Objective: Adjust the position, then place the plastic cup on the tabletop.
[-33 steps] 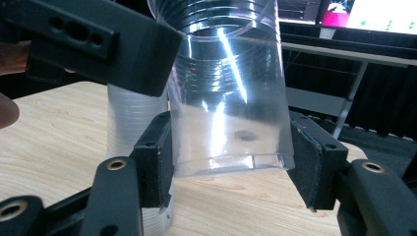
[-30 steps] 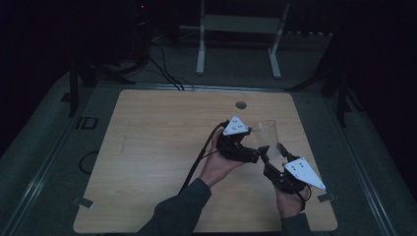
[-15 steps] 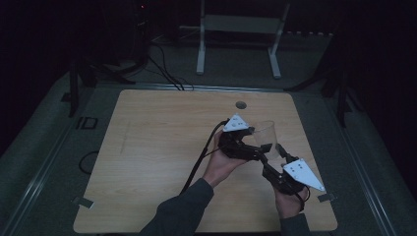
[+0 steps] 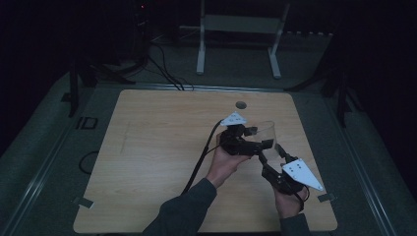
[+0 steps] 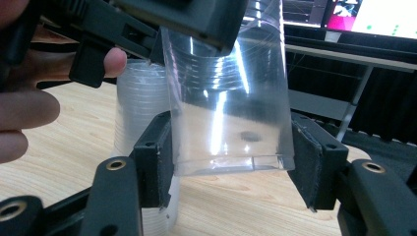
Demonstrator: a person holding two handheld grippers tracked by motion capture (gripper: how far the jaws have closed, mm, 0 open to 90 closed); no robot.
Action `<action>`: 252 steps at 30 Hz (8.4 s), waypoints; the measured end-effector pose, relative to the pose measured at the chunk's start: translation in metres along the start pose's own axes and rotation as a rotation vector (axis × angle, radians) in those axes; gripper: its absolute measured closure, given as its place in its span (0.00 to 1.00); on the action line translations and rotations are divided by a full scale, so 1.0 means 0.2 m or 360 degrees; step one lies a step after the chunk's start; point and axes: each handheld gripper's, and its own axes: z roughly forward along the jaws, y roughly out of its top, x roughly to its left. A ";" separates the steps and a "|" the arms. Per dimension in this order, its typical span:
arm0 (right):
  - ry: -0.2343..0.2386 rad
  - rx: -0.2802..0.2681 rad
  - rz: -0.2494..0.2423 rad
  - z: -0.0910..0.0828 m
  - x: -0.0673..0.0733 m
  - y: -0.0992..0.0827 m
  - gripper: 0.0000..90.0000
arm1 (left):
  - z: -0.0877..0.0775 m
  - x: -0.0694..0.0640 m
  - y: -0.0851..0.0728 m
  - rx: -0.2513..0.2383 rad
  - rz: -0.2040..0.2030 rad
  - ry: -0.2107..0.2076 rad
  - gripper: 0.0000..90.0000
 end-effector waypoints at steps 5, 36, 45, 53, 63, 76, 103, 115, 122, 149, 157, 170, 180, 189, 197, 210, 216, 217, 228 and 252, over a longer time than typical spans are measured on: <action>0.0016 0.0013 -0.0003 0.00 0.00 0.00 0.45 | -0.01 0.00 0.00 -0.0010 0.0014 -0.0010 0.31; 0.0365 0.0219 0.0017 0.04 -0.07 0.03 0.37 | -0.04 -0.07 -0.05 0.0071 0.0478 0.0135 0.34; 0.0370 0.0257 0.0016 0.06 -0.06 0.03 0.44 | -0.04 -0.08 -0.06 0.0078 0.0509 0.0145 0.34; 0.0362 0.0243 0.0007 0.06 -0.05 0.02 0.46 | -0.03 -0.07 -0.05 0.0040 0.0385 0.0118 0.27; 0.0379 0.0222 0.0003 0.06 -0.03 0.01 0.46 | -0.04 -0.06 -0.05 -0.0050 0.0262 0.0035 0.27; 0.0407 0.0221 0.0026 0.06 -0.04 0.00 0.44 | -0.04 -0.07 -0.06 -0.0067 0.0335 0.0067 0.30; 0.0329 0.0244 0.0046 0.01 -0.09 -0.04 0.32 | -0.05 -0.11 -0.08 -0.0082 0.0484 0.0203 0.32; 0.0321 0.0254 0.0067 -0.02 -0.11 -0.06 0.32 | -0.04 -0.11 -0.10 -0.0082 0.0531 0.0260 0.32; 0.0305 0.0258 0.0075 -0.03 -0.12 -0.06 0.32 | -0.04 -0.11 -0.11 -0.0084 0.0538 0.0281 0.32; 0.0230 0.0252 0.0117 -0.05 -0.18 -0.09 0.32 | -0.03 -0.10 -0.17 -0.0077 0.0576 0.0290 0.32; 0.0224 0.0249 0.0119 -0.06 -0.19 -0.09 0.32 | -0.02 -0.09 -0.19 -0.0073 0.0579 0.0289 0.32; 0.0211 0.0247 0.0131 -0.06 -0.20 -0.09 0.32 | -0.01 -0.07 -0.23 -0.0071 0.0579 0.0294 0.32; 0.0208 0.0246 0.0130 -0.06 -0.20 -0.09 0.32 | 0.00 -0.05 -0.26 -0.0077 0.0569 0.0287 0.32; 0.0210 0.0248 0.0132 -0.06 -0.20 -0.10 0.32 | 0.01 -0.04 -0.28 -0.0067 0.0572 0.0290 0.32; 0.0210 0.0249 0.0133 -0.06 -0.20 -0.10 0.32 | 0.01 -0.04 -0.30 -0.0085 0.0573 0.0273 0.32; 0.0211 0.0249 0.0132 -0.06 -0.20 -0.10 0.32 | 0.01 -0.02 -0.32 -0.0093 0.0574 0.0273 0.32; 0.0213 0.0249 0.0132 -0.06 -0.20 -0.10 0.32 | 0.01 -0.02 -0.33 -0.0093 0.0572 0.0274 0.32; 0.0213 0.0249 0.0132 -0.06 -0.20 -0.10 0.32 | 0.01 -0.02 -0.33 -0.0098 0.0568 0.0272 0.32; 0.0209 0.0249 0.0137 -0.06 -0.20 -0.10 0.32 | 0.02 -0.01 -0.35 -0.0090 0.0572 0.0288 0.32; 0.0199 0.0249 0.0140 -0.07 -0.21 -0.10 0.32 | 0.05 0.04 -0.42 -0.0070 0.0570 0.0316 0.32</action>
